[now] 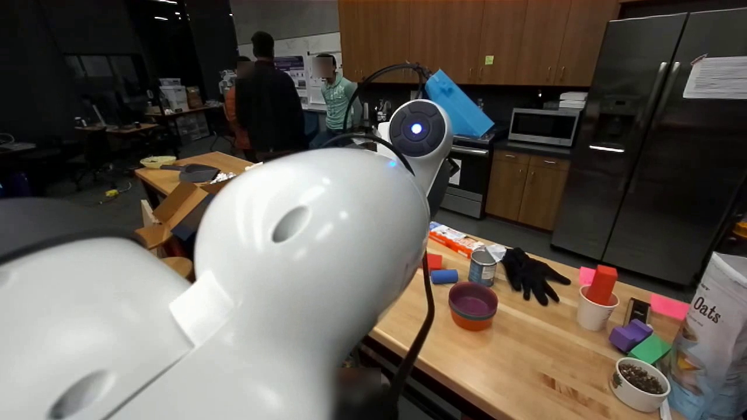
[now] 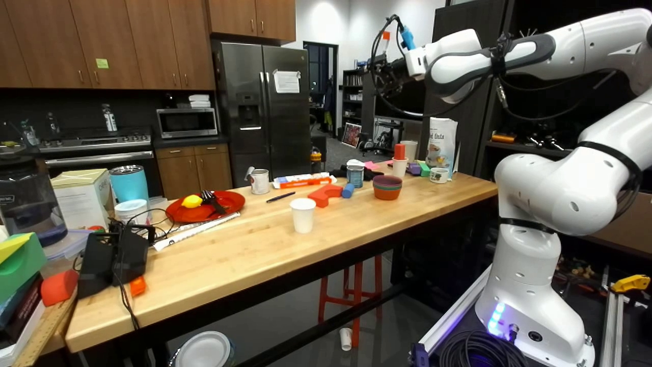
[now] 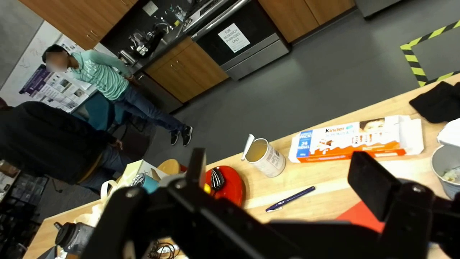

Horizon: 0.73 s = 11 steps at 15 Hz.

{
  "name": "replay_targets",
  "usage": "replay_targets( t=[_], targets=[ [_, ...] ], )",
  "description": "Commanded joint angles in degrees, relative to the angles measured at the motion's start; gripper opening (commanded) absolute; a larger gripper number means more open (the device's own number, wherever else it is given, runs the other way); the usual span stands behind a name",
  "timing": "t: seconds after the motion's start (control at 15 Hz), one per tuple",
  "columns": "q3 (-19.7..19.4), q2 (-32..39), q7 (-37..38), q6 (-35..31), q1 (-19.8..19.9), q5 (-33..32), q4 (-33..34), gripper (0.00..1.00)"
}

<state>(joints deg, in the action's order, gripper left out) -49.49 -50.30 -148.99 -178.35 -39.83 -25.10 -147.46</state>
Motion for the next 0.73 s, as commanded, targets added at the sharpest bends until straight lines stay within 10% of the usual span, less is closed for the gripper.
replay_targets(
  t=[0.0, 0.67],
  targets=[
    [0.0, -3.3, 0.0, -1.1, 1.3, -1.2, -1.2, 1.0],
    [0.3, -2.9, -0.1, -4.6, 3.8, 0.0, 1.8, 1.0]
  ],
)
